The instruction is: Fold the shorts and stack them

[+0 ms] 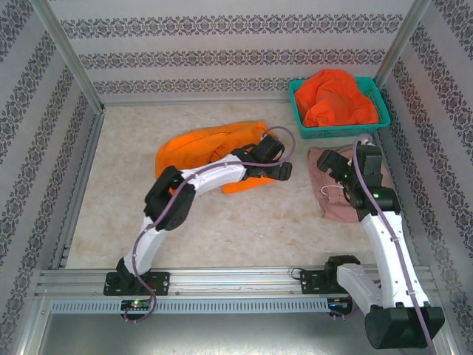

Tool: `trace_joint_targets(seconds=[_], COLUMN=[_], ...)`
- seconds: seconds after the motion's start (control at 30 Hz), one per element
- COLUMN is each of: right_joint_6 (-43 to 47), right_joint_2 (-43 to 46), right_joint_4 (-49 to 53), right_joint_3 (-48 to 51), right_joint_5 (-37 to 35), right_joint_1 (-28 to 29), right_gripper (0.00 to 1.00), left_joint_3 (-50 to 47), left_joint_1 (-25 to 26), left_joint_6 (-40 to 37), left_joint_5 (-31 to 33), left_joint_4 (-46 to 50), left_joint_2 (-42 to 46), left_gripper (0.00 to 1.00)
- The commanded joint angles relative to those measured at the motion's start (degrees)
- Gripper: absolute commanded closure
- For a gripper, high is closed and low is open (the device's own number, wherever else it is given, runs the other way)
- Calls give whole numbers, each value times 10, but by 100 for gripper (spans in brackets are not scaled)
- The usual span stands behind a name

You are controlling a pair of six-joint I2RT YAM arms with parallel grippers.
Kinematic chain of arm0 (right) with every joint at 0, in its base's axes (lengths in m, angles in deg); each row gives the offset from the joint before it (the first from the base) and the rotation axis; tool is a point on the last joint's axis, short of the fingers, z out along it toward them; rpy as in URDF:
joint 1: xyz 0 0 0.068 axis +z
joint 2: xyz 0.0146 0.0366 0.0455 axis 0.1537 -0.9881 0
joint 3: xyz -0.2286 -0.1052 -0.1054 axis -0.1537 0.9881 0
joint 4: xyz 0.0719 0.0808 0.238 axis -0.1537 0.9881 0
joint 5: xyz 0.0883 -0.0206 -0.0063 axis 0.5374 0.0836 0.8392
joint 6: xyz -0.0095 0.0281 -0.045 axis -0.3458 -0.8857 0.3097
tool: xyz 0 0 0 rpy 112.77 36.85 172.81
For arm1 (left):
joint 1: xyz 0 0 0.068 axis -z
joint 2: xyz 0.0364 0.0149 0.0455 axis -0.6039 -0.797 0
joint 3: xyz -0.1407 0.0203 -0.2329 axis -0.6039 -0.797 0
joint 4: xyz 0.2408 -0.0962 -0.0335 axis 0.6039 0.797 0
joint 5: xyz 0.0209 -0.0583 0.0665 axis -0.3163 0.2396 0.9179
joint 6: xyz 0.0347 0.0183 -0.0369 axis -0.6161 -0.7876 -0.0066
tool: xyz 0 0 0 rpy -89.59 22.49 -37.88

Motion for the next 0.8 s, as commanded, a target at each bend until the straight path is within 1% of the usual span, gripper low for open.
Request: trace_joint_targets(seconds=[0.0, 0.13, 0.17, 0.23, 0.27, 0.43, 0.5, 0.53, 0.6, 0.7, 0.77], right_joint_6=[-6, -4, -5, -6, -6, 0, 3, 5, 9, 19, 29], right_joint_2=[19, 26, 27, 27, 27, 34, 38, 41, 52, 76, 93], right_joint_4=[1, -1, -3, -6, -6, -7, -8, -9, -10, -16, -18], right_joint_3=[16, 30, 34, 41, 44, 55, 56, 56, 52, 46, 37], right_joint_5=[18, 29, 33, 38, 39, 39, 39, 39, 34, 27, 24], right_joint_1=[-9, -12, -13, -13, -14, -16, -17, -18, -19, -20, -20], right_gripper=[2, 2, 3, 3, 2, 2, 3, 3, 2, 3, 3], left_joint_3=[71, 130, 144, 164, 166, 161, 161, 162, 171, 214, 258], left_joint_1=[4, 5, 5, 5, 5, 5, 5, 5, 5, 5, 5], left_joint_6=[-21, -36, -39, -42, -40, -45, -51, -54, -62, -60, -61], left_joint_5=[93, 142, 150, 152, 152, 140, 123, 112, 71, 11, -10], left_joint_4=[98, 129, 138, 150, 152, 149, 140, 134, 120, 120, 135], left_joint_2=[-51, -103, -115, -130, -133, -121, -100, -88, -58, -14, 15], left_gripper=[7, 10, 13, 22, 31, 68, 83, 89, 100, 100, 100])
